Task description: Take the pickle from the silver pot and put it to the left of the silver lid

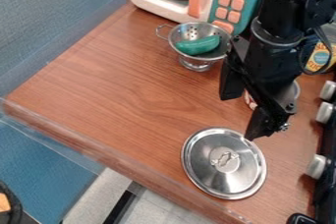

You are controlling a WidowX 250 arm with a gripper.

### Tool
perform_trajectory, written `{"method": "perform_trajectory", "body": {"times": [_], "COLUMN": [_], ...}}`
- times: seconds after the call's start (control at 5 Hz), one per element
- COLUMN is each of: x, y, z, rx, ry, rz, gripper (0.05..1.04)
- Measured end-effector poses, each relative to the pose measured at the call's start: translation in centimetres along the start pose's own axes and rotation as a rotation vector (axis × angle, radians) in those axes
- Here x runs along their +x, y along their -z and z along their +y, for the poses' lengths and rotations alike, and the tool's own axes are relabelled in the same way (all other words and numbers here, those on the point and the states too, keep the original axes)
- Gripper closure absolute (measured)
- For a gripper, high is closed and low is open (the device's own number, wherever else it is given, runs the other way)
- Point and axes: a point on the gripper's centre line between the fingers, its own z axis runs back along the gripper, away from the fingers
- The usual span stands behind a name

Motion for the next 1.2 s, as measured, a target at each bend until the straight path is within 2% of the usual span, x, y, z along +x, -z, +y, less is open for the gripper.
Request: {"method": "perform_trajectory", "body": {"times": [0.2,0.4,0.6,0.8,1.0,1.2], "x": [-0.2,0.0,1.6,2.9,4.6,5.0], "y": [0.8,0.1,-2.3,-3.5,-2.6,-1.1], "z": [-0.1,2.2,5.1,8.7,11.1,13.1], "rx": [-0.012,-0.027,-0.020,0.021,0.073,0.092], "ry": [-0.002,-0.077,-0.116,-0.152,-0.146,-0.137], "rz": [0.031,0.018,-0.038,-0.047,0.001,0.027], "gripper": [0.084,0.084,0.084,0.084,0.084,0.084]}}
